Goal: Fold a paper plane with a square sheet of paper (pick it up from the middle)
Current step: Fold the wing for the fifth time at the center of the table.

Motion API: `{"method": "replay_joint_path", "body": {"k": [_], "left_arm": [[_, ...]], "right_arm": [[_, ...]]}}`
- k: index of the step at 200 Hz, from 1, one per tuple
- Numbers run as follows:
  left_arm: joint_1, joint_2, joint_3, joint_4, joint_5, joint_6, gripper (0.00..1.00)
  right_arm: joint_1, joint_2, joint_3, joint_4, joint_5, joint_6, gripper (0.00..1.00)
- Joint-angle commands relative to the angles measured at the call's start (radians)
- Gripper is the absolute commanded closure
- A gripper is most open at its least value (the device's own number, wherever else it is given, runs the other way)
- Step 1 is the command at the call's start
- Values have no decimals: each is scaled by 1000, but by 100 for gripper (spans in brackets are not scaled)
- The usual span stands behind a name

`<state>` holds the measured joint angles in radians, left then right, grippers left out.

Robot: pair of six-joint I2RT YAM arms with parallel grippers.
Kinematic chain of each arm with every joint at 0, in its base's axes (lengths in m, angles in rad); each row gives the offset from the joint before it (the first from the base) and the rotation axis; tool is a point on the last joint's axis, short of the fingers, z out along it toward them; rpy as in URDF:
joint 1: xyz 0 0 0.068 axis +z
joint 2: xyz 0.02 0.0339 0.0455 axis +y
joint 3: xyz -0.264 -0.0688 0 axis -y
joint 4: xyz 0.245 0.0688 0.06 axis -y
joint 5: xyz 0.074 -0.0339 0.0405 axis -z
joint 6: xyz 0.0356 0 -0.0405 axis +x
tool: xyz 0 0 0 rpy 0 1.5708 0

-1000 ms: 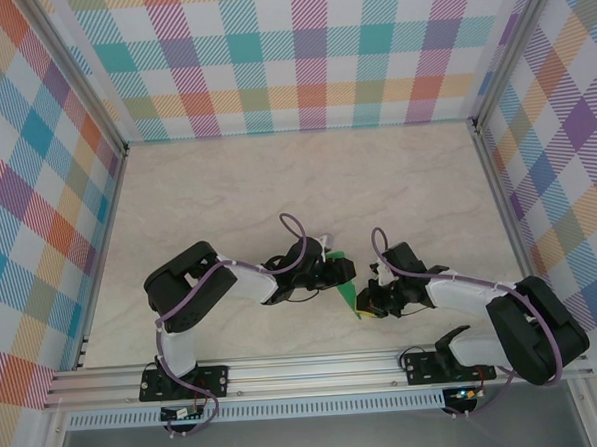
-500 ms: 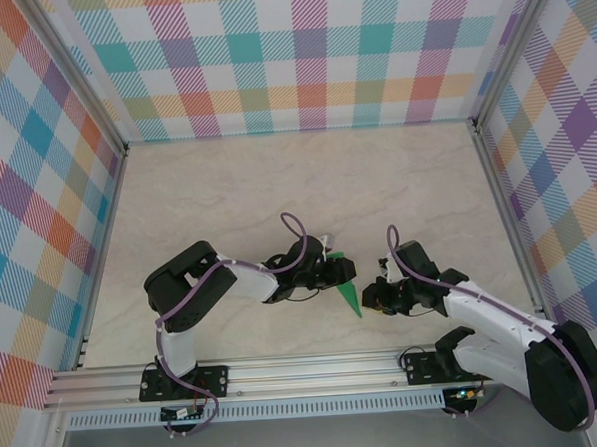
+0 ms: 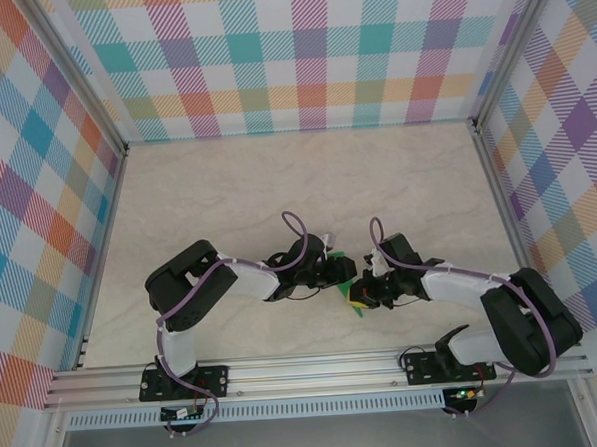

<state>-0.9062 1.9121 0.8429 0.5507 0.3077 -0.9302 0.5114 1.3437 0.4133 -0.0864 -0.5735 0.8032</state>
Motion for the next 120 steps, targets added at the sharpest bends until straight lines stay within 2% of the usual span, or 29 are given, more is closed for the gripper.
{"method": "replay_joint_path", "body": {"k": [1,48,92,120], "left_arm": [[16,47,-2,-108,-13,10,56],[26,47,-8,-117,-13,14,57],[32,42,-8,-125,-11,16,57],[32,48,-4,-123,-11,16,57]], "right_arm": [[-2,59,-25,20,17,-4,97],[-6,59,-96,55,28,31,96],[-8,-91,-89,-73,51,24,93],[-8,-127,-126,-95,44,31,91]]}}
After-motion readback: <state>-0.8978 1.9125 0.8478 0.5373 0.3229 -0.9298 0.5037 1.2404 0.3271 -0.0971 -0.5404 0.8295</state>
